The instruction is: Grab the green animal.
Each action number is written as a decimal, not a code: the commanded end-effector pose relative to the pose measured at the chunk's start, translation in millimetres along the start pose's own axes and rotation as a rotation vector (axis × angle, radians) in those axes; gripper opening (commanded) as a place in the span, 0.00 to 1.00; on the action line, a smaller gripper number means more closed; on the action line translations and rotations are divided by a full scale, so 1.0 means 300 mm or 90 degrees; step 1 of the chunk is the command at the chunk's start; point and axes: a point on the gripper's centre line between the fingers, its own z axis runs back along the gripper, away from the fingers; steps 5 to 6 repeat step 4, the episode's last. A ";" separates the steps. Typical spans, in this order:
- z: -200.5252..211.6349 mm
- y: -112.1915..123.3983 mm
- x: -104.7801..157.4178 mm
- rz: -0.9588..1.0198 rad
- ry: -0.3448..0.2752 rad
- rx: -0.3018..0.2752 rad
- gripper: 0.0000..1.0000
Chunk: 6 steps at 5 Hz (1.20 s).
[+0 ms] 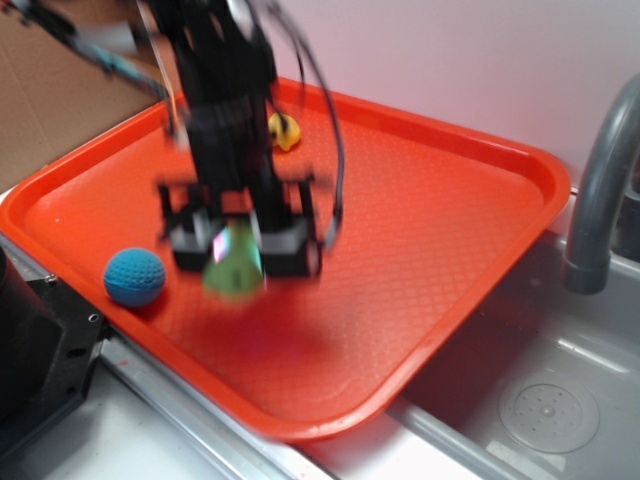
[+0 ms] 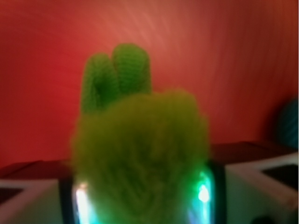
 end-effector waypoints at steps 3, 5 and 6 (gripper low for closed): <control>0.494 0.182 0.137 -0.265 -0.185 0.170 0.00; 0.471 0.181 0.147 -0.251 -0.177 0.180 0.00; 0.471 0.181 0.147 -0.251 -0.177 0.180 0.00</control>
